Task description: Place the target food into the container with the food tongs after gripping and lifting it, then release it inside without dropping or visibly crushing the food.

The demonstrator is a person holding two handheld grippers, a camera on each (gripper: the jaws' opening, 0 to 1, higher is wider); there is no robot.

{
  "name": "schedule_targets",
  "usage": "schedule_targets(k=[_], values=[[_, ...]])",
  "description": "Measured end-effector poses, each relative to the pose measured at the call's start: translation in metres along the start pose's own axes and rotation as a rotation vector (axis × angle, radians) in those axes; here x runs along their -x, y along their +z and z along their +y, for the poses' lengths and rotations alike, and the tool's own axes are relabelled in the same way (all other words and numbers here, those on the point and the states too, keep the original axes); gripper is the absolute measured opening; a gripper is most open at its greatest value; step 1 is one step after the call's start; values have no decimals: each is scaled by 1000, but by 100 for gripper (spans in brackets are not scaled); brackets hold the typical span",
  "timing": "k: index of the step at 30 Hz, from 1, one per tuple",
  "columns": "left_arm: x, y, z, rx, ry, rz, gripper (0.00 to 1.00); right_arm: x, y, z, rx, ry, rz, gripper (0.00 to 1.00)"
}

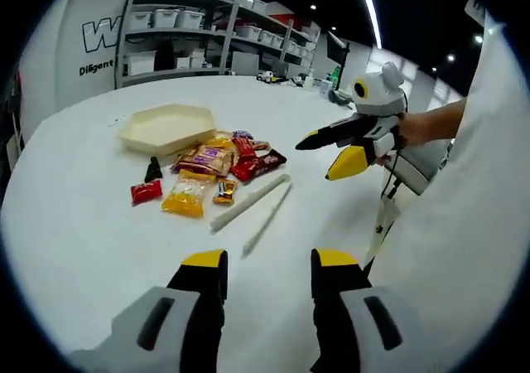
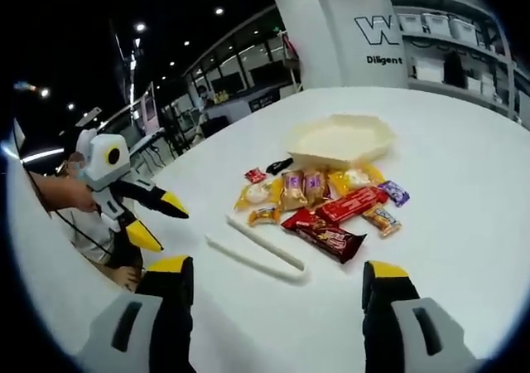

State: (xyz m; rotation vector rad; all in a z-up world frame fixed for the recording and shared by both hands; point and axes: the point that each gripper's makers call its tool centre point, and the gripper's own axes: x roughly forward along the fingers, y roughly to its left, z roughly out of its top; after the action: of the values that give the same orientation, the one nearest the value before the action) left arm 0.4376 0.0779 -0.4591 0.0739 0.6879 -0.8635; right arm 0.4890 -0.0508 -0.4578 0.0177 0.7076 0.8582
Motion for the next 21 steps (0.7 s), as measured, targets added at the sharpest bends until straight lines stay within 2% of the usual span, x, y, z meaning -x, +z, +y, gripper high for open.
schedule_targets(k=[2, 8, 17, 21], values=[[-3, -1, 0, -3, -7, 9, 37, 0, -1, 3, -13, 21, -4, 76], [-8, 1, 0, -11, -19, 12, 35, 0, -4, 1, -10, 18, -3, 73], [-18, 0, 5, -30, -28, 28, 32, -6, -9, 1, 30, 31, 5, 67], [-24, -2, 4, -66, -51, 60, 30, -11, -10, 2, 66, 33, 17, 64]])
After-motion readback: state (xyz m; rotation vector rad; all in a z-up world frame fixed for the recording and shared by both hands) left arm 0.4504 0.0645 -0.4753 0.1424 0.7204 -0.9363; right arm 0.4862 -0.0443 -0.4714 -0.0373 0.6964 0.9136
